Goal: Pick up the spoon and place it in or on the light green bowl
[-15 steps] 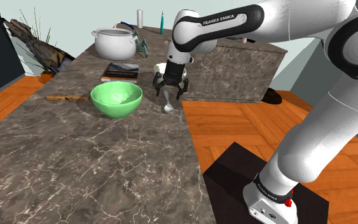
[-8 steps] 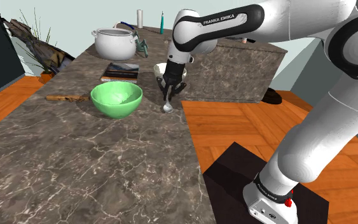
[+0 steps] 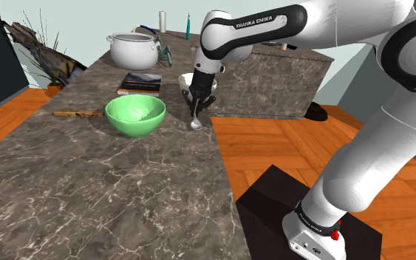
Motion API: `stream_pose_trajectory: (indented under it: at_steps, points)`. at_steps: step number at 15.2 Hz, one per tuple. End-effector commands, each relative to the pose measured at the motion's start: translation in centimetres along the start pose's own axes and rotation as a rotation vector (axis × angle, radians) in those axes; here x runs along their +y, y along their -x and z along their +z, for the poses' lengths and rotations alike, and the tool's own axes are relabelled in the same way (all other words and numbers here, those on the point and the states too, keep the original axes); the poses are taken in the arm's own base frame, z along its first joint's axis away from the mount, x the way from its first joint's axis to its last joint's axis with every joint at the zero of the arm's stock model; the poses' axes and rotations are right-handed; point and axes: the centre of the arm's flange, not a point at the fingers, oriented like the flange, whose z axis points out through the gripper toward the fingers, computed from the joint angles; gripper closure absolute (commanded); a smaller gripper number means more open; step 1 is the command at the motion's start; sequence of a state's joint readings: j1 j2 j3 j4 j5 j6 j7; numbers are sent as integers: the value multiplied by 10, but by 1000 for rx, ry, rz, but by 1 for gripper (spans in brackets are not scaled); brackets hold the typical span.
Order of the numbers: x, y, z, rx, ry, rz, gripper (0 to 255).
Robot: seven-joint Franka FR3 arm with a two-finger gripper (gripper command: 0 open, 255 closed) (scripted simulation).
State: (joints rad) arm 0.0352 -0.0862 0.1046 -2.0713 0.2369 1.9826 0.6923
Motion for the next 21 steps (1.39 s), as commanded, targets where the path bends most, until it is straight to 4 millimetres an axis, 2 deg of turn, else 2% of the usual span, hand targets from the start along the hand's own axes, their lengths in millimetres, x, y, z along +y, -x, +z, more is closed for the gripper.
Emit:
stream_pose_trajectory:
  at_steps: [1,21]
  points:
    - [-1,2,-8,-1,1,0,255]
    - [-17,17,-111,-1,1,0,255]
